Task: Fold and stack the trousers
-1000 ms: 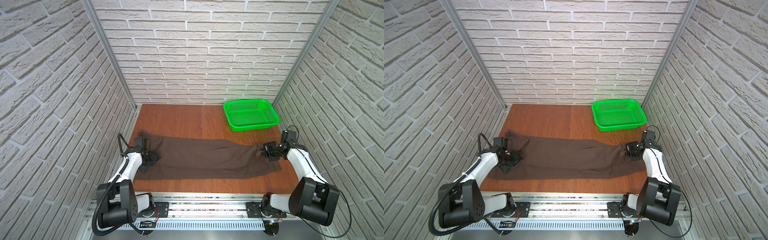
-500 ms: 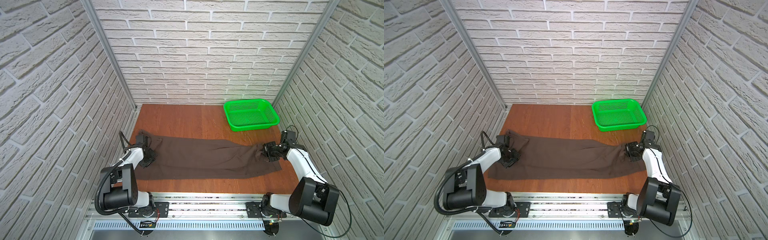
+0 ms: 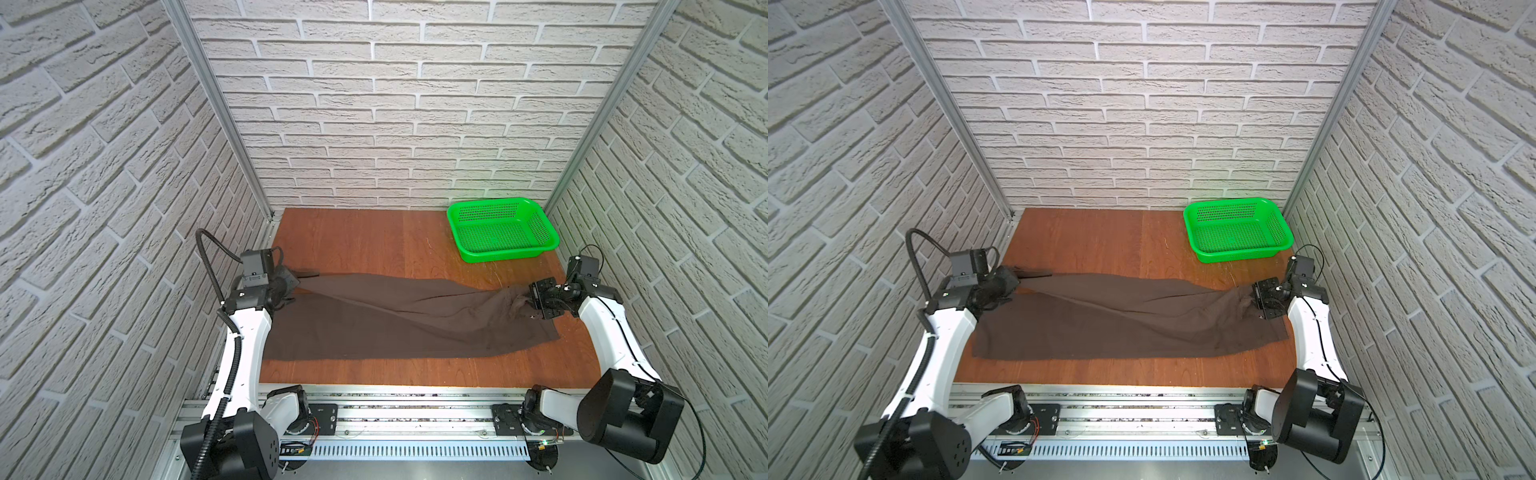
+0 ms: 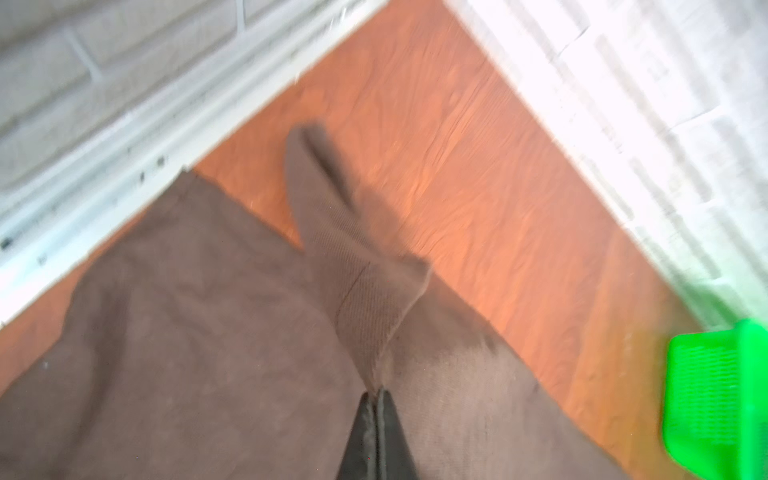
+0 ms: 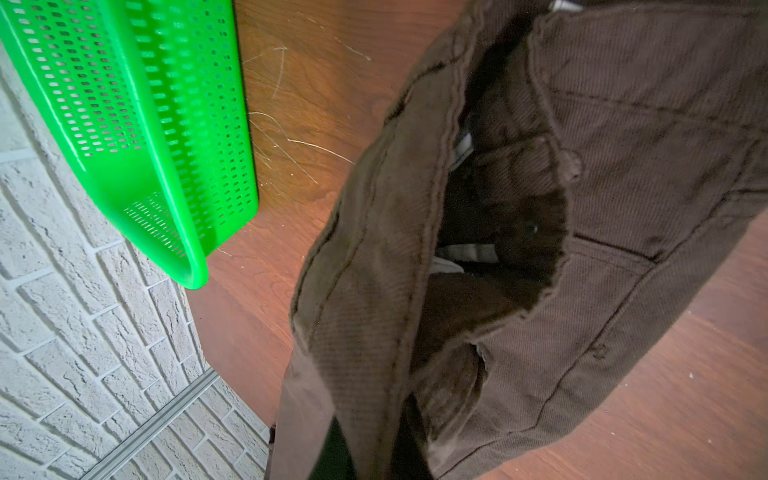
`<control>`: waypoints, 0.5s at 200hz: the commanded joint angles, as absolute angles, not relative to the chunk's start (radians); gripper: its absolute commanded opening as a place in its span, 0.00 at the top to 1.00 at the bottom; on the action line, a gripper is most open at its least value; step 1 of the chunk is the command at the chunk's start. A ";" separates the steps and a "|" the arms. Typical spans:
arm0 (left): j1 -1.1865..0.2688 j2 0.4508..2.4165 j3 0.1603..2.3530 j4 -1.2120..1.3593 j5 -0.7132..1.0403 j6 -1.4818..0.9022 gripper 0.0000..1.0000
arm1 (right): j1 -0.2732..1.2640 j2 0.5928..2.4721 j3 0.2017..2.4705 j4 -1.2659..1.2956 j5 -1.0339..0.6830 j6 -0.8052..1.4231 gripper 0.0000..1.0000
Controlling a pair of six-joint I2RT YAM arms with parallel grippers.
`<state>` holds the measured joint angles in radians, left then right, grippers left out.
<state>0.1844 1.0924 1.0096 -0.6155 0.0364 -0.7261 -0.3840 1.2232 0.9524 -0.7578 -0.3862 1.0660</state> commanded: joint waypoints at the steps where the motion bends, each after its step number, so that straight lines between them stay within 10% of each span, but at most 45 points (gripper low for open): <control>1: 0.199 1.181 1.103 -0.623 0.053 -0.717 1.00 | -0.383 1.229 1.003 -0.743 -0.398 1.099 0.93; 100: 0.211 1.756 1.525 -0.562 0.094 -0.768 1.00 | -0.419 1.470 1.135 -0.515 -0.377 1.312 0.94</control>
<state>0.2134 1.6482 1.4265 -0.6044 0.1032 -0.7677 -0.4171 1.4479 1.0737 -0.6109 -0.4507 1.2671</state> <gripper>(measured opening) 0.047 0.099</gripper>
